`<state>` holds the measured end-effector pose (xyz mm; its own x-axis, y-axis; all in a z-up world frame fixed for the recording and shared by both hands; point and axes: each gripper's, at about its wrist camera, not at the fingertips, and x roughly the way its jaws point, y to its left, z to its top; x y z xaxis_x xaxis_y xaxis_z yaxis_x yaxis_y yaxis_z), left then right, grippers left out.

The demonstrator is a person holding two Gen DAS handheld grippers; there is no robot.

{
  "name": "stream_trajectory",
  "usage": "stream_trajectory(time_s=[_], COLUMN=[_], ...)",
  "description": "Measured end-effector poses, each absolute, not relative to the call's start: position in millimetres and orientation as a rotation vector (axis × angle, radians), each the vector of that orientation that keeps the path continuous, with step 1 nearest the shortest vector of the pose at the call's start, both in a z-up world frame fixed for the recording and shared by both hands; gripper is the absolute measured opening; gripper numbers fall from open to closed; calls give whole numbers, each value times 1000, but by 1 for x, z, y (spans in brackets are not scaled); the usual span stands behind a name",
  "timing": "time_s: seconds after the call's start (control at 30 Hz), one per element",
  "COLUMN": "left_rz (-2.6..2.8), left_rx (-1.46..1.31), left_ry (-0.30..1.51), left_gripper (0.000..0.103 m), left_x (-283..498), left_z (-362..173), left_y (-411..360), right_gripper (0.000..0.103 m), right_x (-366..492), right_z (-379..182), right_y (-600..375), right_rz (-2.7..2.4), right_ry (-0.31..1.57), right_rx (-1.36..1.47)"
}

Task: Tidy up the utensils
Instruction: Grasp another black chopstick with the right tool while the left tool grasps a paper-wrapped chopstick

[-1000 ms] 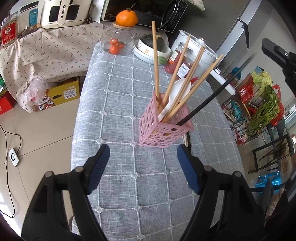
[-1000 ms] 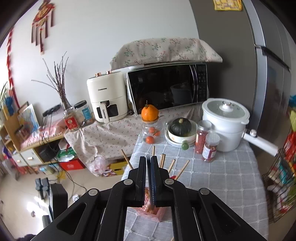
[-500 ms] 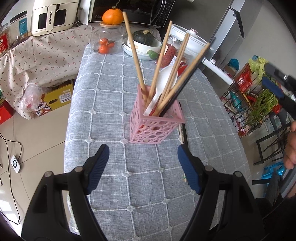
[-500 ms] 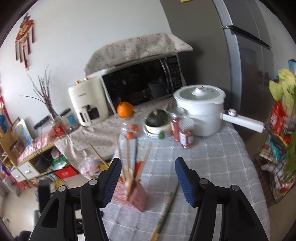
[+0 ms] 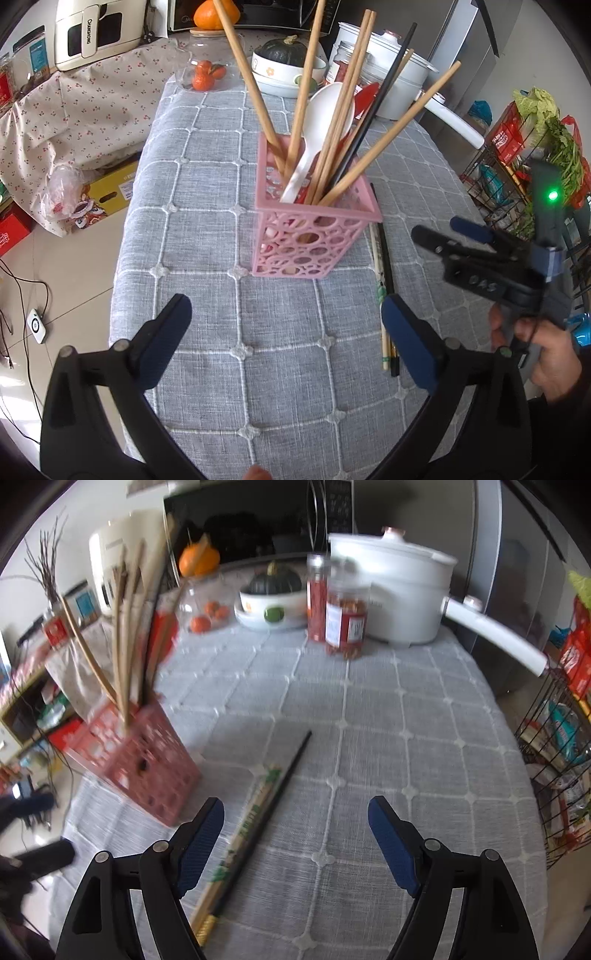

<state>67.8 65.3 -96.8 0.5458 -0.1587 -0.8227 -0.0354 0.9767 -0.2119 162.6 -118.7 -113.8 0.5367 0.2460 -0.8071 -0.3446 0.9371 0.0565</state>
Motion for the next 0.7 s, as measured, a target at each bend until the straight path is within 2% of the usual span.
stream_trajectory(time_s=[0.27, 0.7], left_rz=[-67, -89], left_rx=[-218, -159], left_ry=[1000, 1005], left_gripper=[102, 102], left_x=[70, 68], left_z=[-99, -99], left_y=[67, 53], right_gripper=[82, 85], right_x=[189, 208], right_z=[-149, -170], right_y=[-136, -107], right_rz=[291, 245], right_ry=[1054, 1070], right_rx=[-18, -144])
